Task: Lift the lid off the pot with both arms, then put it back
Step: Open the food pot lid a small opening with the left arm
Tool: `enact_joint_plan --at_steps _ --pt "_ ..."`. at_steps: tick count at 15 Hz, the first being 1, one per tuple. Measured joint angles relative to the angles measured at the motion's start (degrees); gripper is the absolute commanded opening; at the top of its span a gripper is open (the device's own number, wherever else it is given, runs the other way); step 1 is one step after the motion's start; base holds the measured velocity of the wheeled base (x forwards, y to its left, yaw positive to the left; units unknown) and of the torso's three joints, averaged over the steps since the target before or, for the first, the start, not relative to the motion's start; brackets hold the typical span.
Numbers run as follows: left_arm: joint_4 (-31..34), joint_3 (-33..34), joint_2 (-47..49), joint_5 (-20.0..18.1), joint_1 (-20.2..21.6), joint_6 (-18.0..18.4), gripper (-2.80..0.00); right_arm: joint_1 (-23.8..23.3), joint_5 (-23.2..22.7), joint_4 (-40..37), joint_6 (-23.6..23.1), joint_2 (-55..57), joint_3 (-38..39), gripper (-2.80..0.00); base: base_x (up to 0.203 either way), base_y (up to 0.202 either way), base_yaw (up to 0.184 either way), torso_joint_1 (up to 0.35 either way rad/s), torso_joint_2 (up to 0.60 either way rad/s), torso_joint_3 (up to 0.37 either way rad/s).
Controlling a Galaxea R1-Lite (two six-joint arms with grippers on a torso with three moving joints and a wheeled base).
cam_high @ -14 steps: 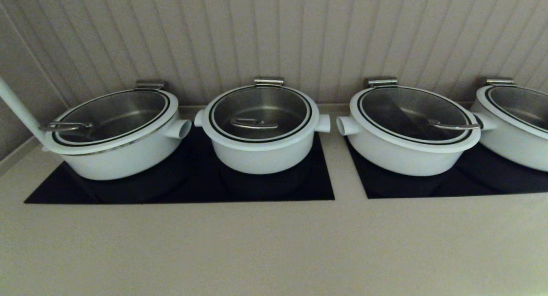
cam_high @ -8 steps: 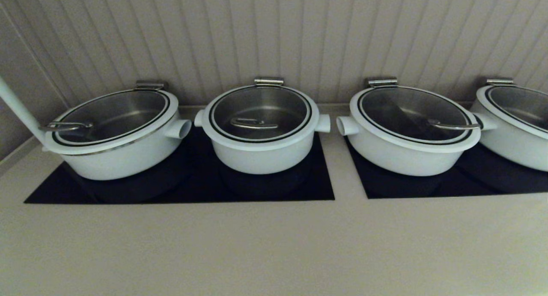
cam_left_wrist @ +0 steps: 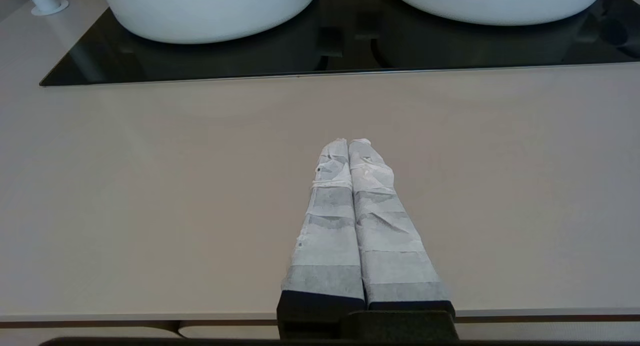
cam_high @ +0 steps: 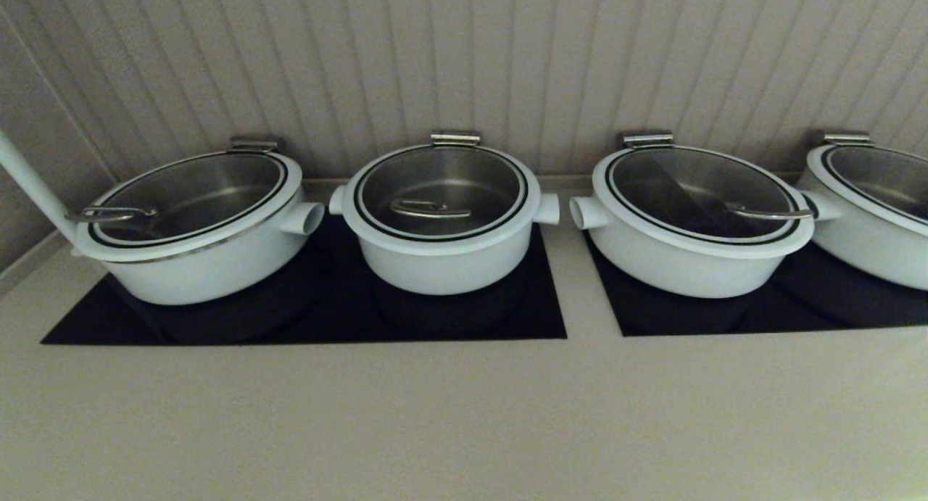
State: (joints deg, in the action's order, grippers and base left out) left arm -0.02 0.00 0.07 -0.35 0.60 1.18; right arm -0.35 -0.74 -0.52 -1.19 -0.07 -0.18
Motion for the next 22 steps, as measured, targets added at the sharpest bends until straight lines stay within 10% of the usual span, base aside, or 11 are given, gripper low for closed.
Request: enact_joint_plan --at_steps 8,13,22 --pt "-1.1 0.0 0.0 -0.8 -0.4 3.8 -2.8 0.0 0.0 0.0 0.0 0.0 0.0 -2.8 0.0 0.0 0.0 0.0 0.0 0.0" --pt "-4.2 -7.3 0.3 -15.0 -0.3 6.6 -2.8 0.0 0.0 0.0 0.0 0.0 0.0 -2.8 0.0 0.0 0.0 0.0 0.0 0.0" --pt "-1.1 -27.9 20.8 -29.0 -0.4 5.5 -2.8 0.0 0.0 0.0 0.0 0.0 0.0 -2.8 0.0 0.0 0.0 0.0 0.0 0.0"
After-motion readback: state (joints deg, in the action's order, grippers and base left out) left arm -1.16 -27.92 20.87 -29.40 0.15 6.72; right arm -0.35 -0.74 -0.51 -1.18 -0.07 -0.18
